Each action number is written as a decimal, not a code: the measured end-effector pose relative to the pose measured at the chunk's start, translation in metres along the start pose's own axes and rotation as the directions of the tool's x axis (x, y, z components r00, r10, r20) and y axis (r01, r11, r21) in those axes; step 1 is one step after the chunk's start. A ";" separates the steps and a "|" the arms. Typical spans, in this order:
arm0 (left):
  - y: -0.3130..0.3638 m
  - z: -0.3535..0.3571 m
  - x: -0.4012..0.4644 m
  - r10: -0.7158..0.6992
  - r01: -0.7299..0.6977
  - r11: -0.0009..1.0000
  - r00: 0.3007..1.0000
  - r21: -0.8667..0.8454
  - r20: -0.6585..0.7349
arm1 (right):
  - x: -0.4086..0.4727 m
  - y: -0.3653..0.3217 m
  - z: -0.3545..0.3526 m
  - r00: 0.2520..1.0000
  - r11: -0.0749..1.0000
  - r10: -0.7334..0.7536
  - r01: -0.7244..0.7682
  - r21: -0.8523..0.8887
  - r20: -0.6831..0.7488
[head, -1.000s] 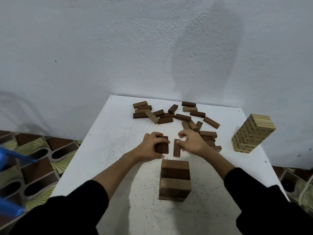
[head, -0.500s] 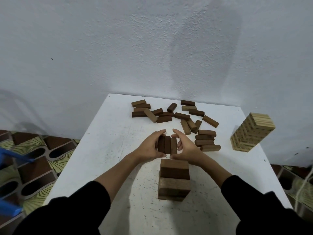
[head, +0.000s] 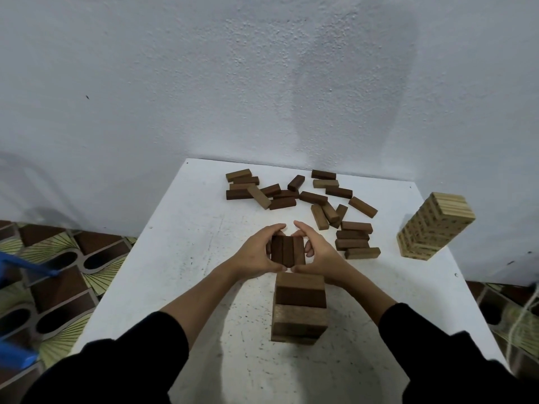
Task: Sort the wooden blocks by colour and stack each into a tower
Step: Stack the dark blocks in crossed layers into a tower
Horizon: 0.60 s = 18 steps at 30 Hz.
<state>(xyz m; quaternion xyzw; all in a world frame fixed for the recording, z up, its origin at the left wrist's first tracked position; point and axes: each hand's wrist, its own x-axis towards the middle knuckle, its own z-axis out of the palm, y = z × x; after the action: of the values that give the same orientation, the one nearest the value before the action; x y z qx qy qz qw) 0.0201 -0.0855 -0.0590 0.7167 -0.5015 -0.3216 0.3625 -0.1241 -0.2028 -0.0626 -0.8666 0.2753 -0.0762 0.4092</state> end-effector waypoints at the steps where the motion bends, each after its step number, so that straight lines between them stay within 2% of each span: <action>1: 0.000 0.000 0.000 -0.002 0.002 1.000 1.000 0.003 0.001 | 0.000 0.000 0.000 1.000 1.000 0.002 -0.002 0.000 0.002; 10: 0.011 -0.008 0.000 -0.008 0.007 1.000 1.000 0.020 0.025 | -0.004 -0.015 -0.008 0.999 0.997 0.038 -0.040 0.059 0.025; 18: 0.051 -0.042 -0.008 0.186 -0.181 0.981 0.980 0.069 -0.073 | -0.018 -0.058 -0.050 0.997 0.996 -0.073 0.075 0.054 -0.035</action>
<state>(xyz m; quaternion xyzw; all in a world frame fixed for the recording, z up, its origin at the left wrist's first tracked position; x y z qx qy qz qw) 0.0272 -0.0817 0.0069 0.6904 -0.5603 -0.2427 0.3879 -0.1333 -0.1964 0.0158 -0.8632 0.2473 -0.1132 0.4253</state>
